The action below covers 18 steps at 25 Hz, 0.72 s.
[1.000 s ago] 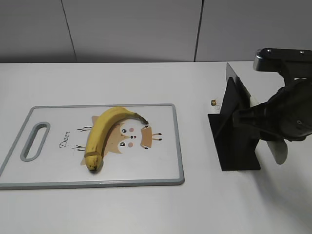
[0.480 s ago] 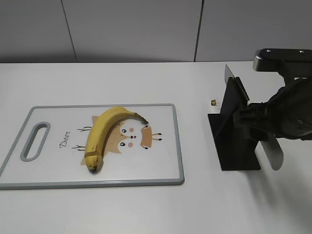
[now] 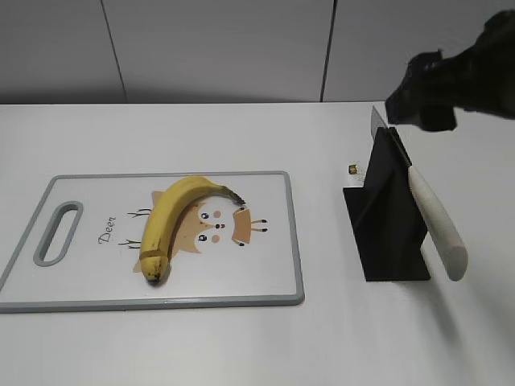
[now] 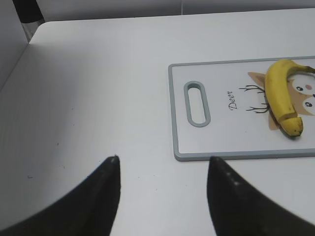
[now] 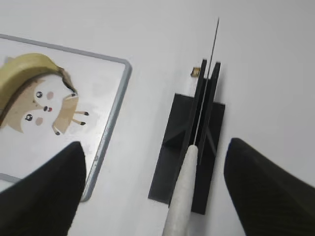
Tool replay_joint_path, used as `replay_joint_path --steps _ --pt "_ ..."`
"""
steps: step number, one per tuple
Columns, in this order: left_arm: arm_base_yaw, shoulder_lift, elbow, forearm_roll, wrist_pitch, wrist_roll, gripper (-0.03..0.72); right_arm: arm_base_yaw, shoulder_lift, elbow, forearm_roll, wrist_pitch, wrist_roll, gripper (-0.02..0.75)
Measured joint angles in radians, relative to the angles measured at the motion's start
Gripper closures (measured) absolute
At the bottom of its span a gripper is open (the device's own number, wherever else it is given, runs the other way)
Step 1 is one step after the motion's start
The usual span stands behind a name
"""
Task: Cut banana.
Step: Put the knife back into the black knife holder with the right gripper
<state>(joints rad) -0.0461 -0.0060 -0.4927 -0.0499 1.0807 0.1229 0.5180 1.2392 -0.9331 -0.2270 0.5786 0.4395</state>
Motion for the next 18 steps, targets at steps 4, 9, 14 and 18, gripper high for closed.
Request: replay_joint_path --steps 4,9,14,18 --pt "0.000 0.000 0.000 0.000 0.000 0.000 0.137 0.000 -0.113 -0.022 0.098 0.062 -0.217 0.072" --pt "0.000 0.000 0.000 0.000 0.000 0.000 0.137 0.000 -0.241 0.006 0.211 0.191 -0.393 0.076" --pt "0.000 0.000 0.000 0.000 0.000 0.000 0.137 0.000 -0.408 0.136 0.227 0.238 -0.412 0.083" --pt "0.000 0.000 0.000 -0.001 0.000 0.000 0.137 0.000 -0.564 0.257 0.227 0.250 -0.415 0.087"
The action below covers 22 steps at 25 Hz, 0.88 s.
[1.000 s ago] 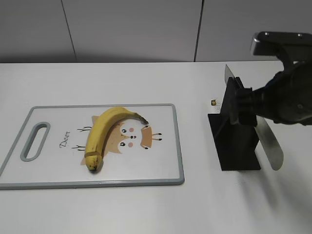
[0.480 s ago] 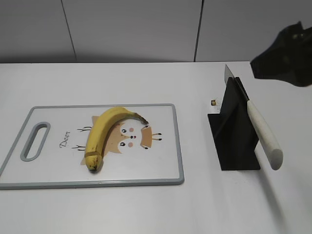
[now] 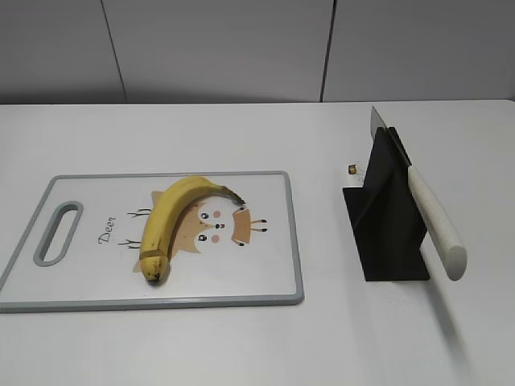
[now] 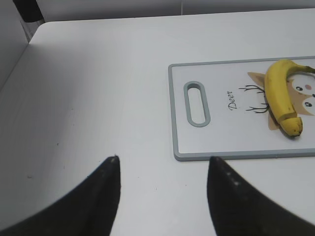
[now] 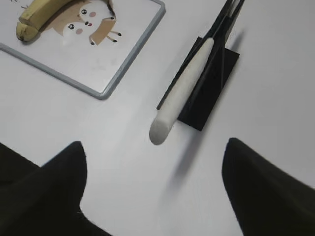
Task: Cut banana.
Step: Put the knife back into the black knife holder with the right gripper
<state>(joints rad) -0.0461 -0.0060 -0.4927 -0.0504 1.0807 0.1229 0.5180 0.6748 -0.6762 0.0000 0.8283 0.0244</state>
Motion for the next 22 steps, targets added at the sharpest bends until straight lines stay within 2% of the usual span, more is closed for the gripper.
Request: replay_joint_path --steps 11,22 --pt "0.000 0.000 0.000 -0.001 0.000 0.000 0.137 0.000 -0.341 0.137 0.000 0.196 -0.001 0.104" --pt "0.000 0.000 0.000 -0.001 0.000 0.000 0.137 0.000 -0.593 0.175 0.000 0.218 -0.001 0.134"
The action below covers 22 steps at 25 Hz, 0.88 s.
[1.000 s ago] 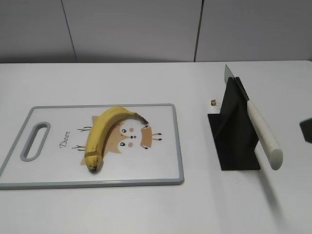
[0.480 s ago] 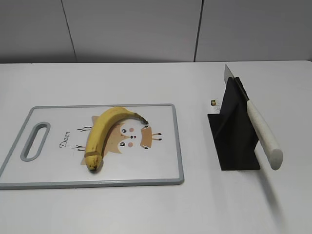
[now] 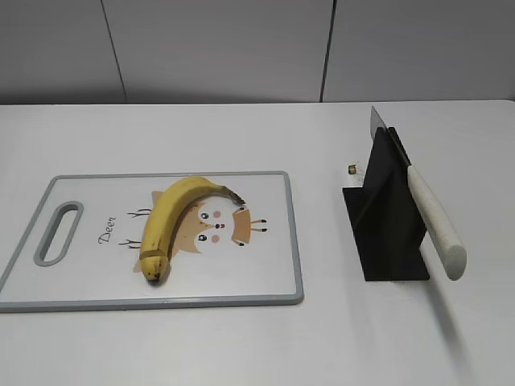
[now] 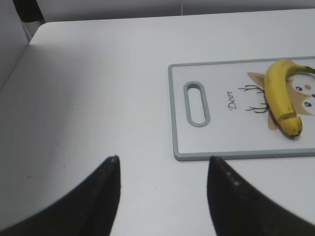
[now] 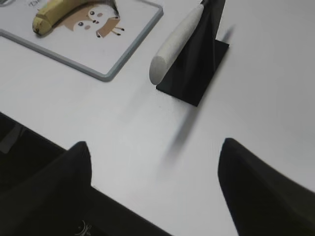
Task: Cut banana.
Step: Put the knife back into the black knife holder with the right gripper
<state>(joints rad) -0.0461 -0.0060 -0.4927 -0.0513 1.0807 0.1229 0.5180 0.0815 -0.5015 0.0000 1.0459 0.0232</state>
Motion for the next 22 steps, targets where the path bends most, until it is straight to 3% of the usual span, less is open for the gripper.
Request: replay_joint_path --steps 15,18,22 --pt "0.000 0.000 0.000 0.001 0.000 0.000 0.137 -0.006 -0.087 0.000 -0.023 0.002 -0.001 0.162" --pt "0.000 0.000 0.000 0.001 0.000 0.000 0.137 -0.050 -0.087 0.000 -0.019 0.002 -0.001 0.164" --pt "0.000 0.000 0.000 0.001 0.000 0.000 0.137 -0.172 -0.087 0.000 -0.019 0.002 -0.001 0.164"
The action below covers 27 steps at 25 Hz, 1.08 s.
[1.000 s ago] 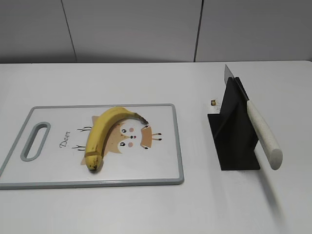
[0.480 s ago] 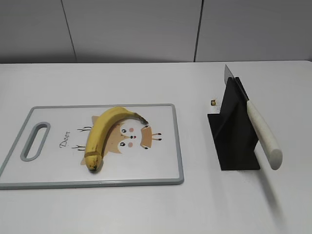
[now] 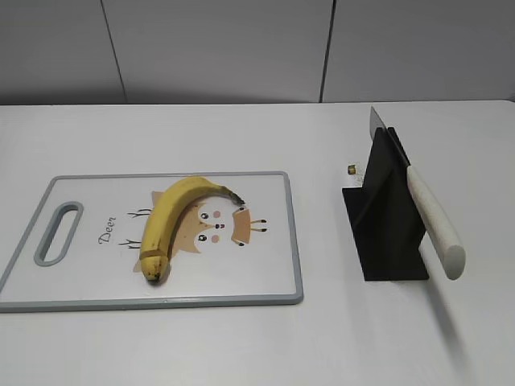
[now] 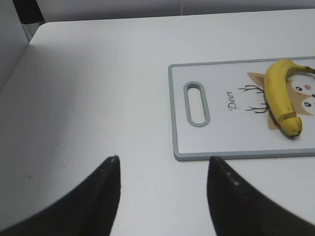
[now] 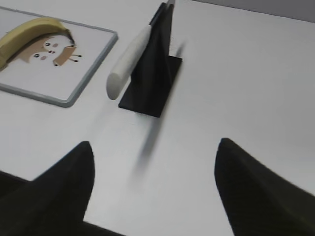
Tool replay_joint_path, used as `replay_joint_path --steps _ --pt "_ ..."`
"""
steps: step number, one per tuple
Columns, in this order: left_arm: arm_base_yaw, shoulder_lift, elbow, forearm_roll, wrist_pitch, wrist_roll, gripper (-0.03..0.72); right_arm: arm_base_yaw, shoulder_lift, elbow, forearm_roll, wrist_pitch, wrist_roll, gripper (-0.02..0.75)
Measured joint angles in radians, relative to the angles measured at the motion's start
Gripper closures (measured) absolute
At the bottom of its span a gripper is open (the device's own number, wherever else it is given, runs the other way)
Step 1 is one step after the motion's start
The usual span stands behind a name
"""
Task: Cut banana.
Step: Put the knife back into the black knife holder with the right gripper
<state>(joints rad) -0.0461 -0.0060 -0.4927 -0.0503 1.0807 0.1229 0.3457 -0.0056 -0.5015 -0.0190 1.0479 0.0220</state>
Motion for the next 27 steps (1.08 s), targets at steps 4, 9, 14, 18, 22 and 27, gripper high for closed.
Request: replay_joint_path --steps 4,9,14,18,22,27 --pt "0.000 0.000 0.000 0.000 0.000 0.000 0.137 -0.115 0.000 0.000 0.000 0.000 0.000 0.164" --pt "0.000 0.000 0.000 0.000 0.000 0.000 0.137 -0.207 0.000 0.000 0.001 0.000 0.000 0.164" --pt "0.000 0.000 0.000 0.000 0.000 0.000 0.137 -0.235 0.000 0.000 0.001 0.000 0.000 0.165" --pt "0.000 0.000 0.000 -0.001 0.000 0.000 0.137 -0.235 0.000 0.000 0.001 0.000 0.000 0.165" --pt "0.000 0.000 0.000 -0.001 0.000 0.000 0.137 -0.235 0.000 0.000 0.001 0.000 0.000 0.165" --pt "0.000 0.000 0.000 0.000 0.000 -0.001 0.137 -0.235 0.000 0.000 0.001 0.000 0.000 0.165"
